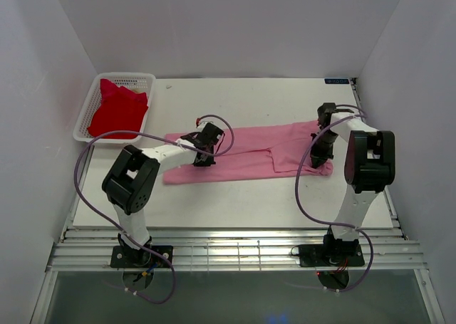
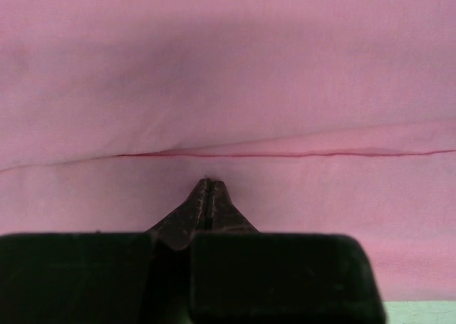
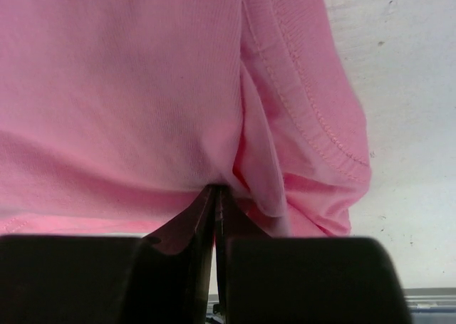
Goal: Fold and stack the t-shirts
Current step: Rotate the tshirt 90 degrees
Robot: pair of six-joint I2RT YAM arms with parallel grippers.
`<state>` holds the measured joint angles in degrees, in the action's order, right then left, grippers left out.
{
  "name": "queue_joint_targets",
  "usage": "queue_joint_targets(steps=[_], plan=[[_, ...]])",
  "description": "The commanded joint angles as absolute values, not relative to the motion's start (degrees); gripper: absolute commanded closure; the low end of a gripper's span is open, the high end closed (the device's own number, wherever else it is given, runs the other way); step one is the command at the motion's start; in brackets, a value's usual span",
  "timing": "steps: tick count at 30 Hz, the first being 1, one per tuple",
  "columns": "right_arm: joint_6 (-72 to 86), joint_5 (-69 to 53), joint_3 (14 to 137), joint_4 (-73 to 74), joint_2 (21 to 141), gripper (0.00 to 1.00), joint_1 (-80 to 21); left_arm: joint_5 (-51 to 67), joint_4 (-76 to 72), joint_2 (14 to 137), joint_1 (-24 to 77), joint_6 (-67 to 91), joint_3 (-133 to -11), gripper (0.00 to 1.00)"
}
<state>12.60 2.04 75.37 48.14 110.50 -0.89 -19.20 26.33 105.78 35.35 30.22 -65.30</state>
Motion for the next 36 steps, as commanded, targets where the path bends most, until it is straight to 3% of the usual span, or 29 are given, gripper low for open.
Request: queue_joint_targets(steps=[1,12,23,27,32,36], plan=[[13.9,6.5,78.1,44.7,115.9,0.92,-0.8,-14.8,30.7,109.5,35.8,32.4,-59.4,1.00],[17.0,5.8,102.3,45.5,129.0,0.92,-1.0,-3.9,35.2,109.2,50.8,42.1,-64.8,1.00],[24.8,-14.0,119.7,30.9,139.9,0.92,-2.1,7.0,36.0,111.2,56.5,43.8,-77.2,1.00],[27.0,-19.9,120.2,22.7,137.7,0.92,-1.9,5.1,35.9,109.5,56.7,43.0,-82.3,1.00],[25.5,-20.4,110.0,11.9,125.9,0.92,-2.0,1.1,38.1,108.2,56.5,41.3,-95.1,1.00],[23.6,-20.3,100.7,11.9,113.3,0.92,-2.3,-3.9,39.2,107.6,54.3,38.8,-102.1,0.82]])
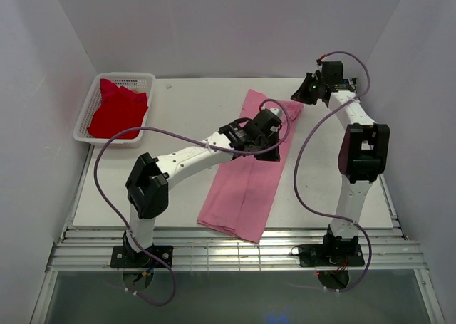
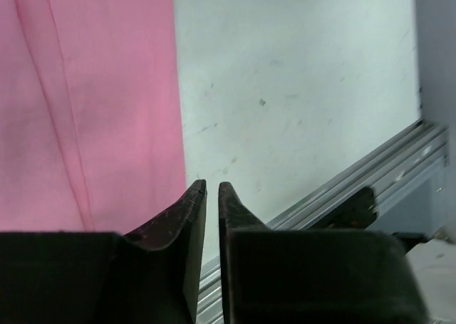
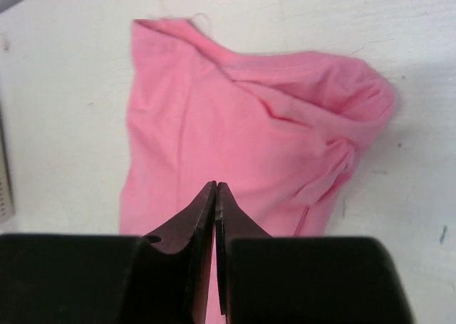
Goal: Fold and stack the t-shirts
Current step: Rotate the tshirt 90 degrees
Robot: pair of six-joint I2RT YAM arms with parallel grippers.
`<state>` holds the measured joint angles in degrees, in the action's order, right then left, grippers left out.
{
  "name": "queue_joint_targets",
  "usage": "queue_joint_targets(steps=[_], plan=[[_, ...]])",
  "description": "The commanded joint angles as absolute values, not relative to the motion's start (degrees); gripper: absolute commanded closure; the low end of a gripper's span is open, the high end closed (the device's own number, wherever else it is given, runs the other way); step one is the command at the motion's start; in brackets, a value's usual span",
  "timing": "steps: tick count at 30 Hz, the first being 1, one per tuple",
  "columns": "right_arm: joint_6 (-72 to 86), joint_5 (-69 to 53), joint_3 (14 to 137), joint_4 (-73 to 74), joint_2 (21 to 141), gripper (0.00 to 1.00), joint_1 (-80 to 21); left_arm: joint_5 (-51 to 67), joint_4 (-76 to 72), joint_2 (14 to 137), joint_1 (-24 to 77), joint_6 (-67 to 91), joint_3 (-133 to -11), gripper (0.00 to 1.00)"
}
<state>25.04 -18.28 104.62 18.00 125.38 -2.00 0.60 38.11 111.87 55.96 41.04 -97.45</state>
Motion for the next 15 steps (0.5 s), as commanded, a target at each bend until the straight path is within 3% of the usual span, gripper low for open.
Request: queue_joint_targets(steps=[1,3,4,5,9,15], plan=[[23.1,-19.5,98.7,12.6,111.5,0.92,-2.7,-6.0,38.8,107.3,53.7,36.9,-102.0,0.74],[21.2,-18.6,93.2,15.8,107.0,0.92,-3.3,-7.2,36.4,107.1,50.2,34.8,-100.1,0.68],[20.4,-16.8,92.0,17.7,106.1,0.92,-4.3,-6.7,35.7,107.7,48.7,34.0,-99.2,0.73],[17.0,-16.4,91.4,20.2,105.6,0.92,-4.9,-6.0,34.0,108.2,45.6,32.4,-98.3,0.98],[13.1,-7.8,87.2,32.0,101.7,0.92,-10.2,-4.6,30.4,111.8,41.0,26.8,-95.7,1.00],[15.2,1.5,73.6,30.9,94.7,0.92,-15.6,-3.1,28.0,116.4,40.8,23.6,-96.5,1.00]])
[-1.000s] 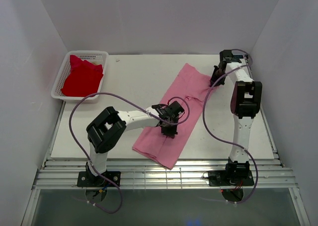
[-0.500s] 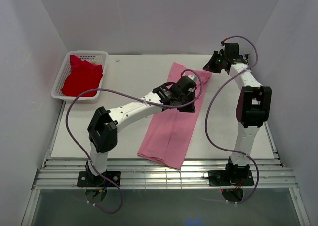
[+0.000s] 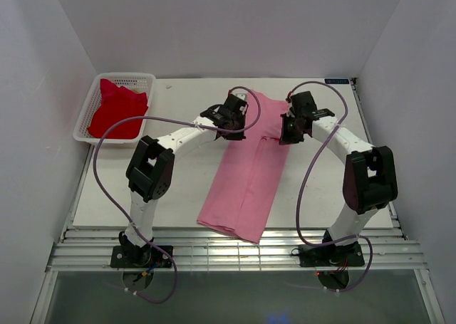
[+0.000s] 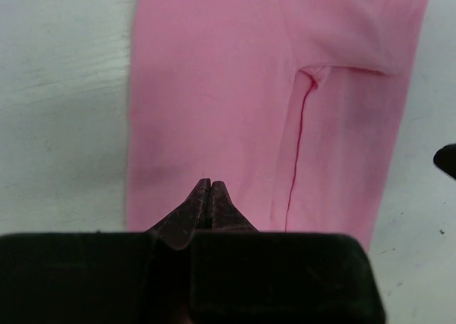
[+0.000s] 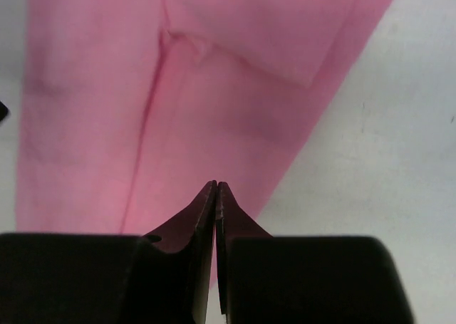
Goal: Fold and stack the t-shirts
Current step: Rotate the tshirt 90 degrees
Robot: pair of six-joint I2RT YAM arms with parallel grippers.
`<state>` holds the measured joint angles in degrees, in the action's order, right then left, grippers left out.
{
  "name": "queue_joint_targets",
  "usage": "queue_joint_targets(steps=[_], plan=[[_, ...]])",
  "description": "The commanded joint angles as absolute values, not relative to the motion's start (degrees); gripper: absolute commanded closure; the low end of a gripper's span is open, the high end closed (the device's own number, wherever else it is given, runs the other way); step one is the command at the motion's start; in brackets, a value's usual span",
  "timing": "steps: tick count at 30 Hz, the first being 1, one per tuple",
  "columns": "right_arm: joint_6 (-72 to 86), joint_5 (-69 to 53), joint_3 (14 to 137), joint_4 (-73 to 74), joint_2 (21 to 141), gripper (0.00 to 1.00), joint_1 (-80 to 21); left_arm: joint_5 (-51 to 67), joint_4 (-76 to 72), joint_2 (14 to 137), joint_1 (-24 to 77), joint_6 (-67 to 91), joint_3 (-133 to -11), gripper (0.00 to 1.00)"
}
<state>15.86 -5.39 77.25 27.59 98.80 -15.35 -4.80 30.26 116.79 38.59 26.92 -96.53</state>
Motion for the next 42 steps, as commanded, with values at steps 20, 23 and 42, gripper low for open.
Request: queue_joint_targets(steps=[20,23,42], plan=[[16.3,2.7,70.8,28.8,103.1,0.92,-17.7,-1.1,19.4,117.6,40.8,29.6,-84.1,1.00],[16.2,3.3,72.5,29.2,105.5,0.92,-17.8,-1.0,19.3,118.0,40.8,29.9,-84.2,1.00],[13.7,6.7,100.3,37.4,127.6,0.92,-17.7,-3.3,20.9,123.5,38.2,34.1,-88.0,1.00]])
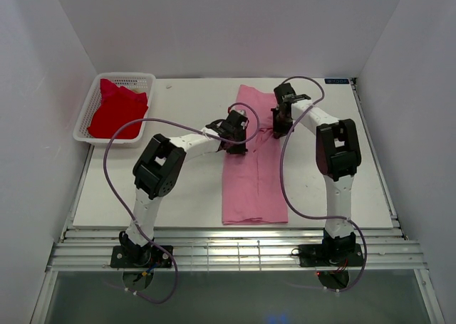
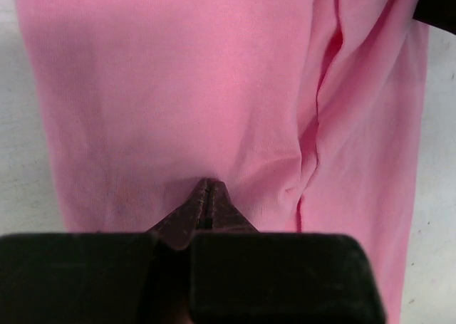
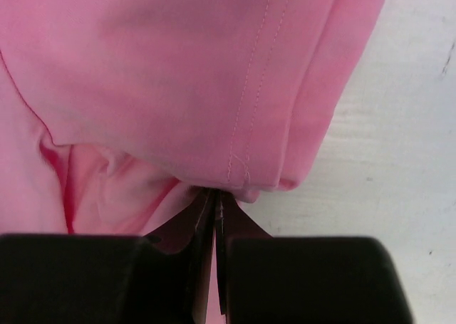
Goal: Fold and stack the t-shirts
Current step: Rotate the tshirt 90 degrees
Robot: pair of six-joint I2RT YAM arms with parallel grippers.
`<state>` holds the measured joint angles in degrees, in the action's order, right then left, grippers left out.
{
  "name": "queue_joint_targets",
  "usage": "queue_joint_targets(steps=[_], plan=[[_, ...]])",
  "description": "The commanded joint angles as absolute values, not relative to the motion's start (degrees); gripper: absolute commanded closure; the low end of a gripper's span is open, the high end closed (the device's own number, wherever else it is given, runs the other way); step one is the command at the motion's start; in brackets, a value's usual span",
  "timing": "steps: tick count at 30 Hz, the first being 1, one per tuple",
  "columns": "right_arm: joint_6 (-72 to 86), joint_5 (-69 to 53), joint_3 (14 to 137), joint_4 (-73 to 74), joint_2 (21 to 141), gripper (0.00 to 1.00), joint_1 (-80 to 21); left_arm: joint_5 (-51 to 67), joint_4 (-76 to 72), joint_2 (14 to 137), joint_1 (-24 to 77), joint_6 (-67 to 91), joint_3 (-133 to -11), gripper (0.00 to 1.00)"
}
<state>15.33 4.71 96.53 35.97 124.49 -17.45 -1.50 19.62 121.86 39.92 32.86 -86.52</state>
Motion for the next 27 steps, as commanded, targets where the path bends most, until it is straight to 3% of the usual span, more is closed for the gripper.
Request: queue_joint_targets(steps=[1,10,19,27], plan=[[13.3,6.7,102.8,37.9,128.4,0.92,-17.7,-3.1,21.2,123.8,37.8,34.2,-88.6,1.00],[12.6,6.3,113.1,42.1,134.7,0.92,-17.6,-0.8,21.6,126.9,32.6,33.4,-92.3,1.00],[12.5,8.1,101.3,40.8,128.8,0.92,-17.6,9.0,18.6,127.4,32.6,31.5,-92.5,1.00],[13.2,7.8,94.2,38.8,124.4,0.92,-17.7,9.1,17.1,123.2,33.8,31.3,-88.0,1.00]])
